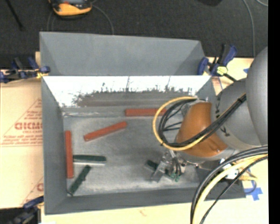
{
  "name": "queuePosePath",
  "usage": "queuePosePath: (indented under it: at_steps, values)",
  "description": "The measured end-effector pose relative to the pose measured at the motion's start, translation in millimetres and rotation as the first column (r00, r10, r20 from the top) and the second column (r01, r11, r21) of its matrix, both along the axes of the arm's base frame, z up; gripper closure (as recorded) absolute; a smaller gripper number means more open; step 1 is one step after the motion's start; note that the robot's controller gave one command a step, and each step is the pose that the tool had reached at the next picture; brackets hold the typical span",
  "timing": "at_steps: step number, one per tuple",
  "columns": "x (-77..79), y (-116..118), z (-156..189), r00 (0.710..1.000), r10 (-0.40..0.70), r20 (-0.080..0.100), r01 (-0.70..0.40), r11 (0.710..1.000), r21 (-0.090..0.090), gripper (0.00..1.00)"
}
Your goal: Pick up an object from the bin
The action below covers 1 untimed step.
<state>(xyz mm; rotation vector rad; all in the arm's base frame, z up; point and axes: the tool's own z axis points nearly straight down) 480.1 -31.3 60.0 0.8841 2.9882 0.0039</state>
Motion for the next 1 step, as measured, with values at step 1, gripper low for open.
queuePosePath:
  at_steps: [1]
  values:
    - [-0.1,0.2,1.0,1.000,-0.006,0.000,0.006,1.000,0.000,1.00]
